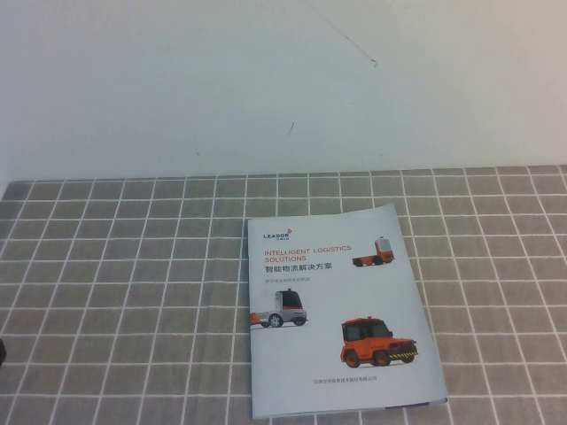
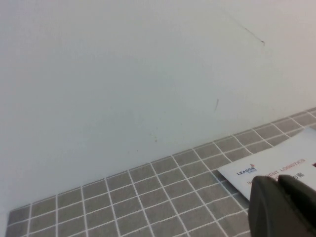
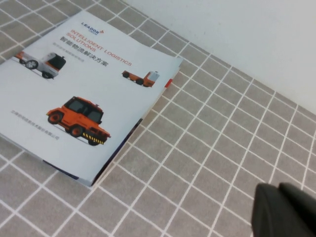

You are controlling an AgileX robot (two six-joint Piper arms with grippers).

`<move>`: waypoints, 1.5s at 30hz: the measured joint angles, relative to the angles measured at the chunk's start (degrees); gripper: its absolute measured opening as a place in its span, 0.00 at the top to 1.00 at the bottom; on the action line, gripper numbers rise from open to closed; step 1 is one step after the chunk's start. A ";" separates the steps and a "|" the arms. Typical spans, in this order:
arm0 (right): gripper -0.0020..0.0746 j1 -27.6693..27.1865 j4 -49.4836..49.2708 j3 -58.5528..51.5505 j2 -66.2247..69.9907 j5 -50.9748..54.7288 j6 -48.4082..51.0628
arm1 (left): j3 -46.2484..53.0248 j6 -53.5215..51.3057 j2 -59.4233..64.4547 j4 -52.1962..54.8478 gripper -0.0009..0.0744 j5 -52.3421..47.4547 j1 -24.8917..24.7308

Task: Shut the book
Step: 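Close the open booklet and leave it lying on the table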

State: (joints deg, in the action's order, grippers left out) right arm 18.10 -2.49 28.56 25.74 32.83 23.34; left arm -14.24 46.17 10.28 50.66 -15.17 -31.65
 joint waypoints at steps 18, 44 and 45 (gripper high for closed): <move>0.98 0.00 -3.48 -9.95 -11.40 1.40 -5.73 | 3.34 1.84 -0.30 1.59 0.99 7.48 0.00; 0.98 0.00 -3.79 -10.70 -11.40 2.58 -5.86 | 3.43 2.23 -1.04 -7.40 0.99 2.79 1.06; 0.98 0.00 -3.79 -10.70 -11.40 2.58 -5.86 | 3.43 -0.88 -1.28 -10.09 0.99 1.70 2.03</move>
State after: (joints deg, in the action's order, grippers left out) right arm 18.10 -6.28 17.85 14.34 35.41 17.49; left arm -10.80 45.30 9.01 40.57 -13.46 -29.63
